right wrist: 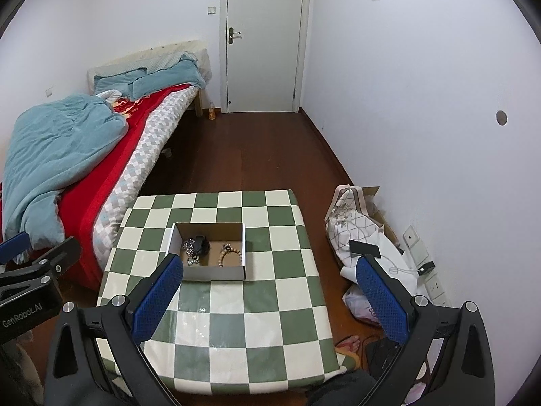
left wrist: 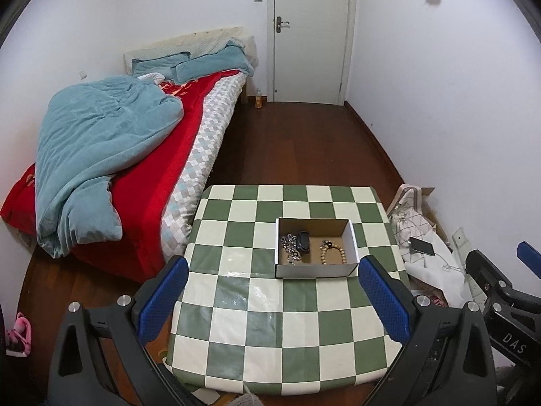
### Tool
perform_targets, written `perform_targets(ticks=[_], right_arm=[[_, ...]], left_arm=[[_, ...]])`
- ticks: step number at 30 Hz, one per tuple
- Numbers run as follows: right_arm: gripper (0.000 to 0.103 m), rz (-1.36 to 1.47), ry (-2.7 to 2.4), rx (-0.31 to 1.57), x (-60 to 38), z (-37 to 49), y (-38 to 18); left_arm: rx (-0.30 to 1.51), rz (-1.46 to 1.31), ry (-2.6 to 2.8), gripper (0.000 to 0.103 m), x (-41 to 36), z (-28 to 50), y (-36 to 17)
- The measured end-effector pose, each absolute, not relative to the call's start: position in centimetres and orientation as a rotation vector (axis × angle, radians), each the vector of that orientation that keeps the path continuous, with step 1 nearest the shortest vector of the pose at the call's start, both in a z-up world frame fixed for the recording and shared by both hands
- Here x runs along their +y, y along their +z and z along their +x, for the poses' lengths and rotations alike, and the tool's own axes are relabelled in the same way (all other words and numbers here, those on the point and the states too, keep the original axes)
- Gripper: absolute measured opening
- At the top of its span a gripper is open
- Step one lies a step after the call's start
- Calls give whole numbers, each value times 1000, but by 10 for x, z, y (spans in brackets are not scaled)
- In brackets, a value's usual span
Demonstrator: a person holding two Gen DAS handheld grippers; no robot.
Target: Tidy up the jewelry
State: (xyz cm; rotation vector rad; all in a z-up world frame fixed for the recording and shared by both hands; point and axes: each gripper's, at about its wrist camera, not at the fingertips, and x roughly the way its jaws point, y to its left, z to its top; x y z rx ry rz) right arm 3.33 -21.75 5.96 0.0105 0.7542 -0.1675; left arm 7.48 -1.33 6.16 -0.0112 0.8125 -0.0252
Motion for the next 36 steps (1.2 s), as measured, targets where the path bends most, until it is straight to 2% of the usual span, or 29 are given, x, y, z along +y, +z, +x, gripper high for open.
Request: perform_targets(ticks=[13,36], right_arm=[[103,23,-174,806,-220,68,46],[103,3,-170,818,-213,74,44]], left_arm=[[858,5,-17,103,-18,90,54],[849,-16,-3,103,-13,90,62]])
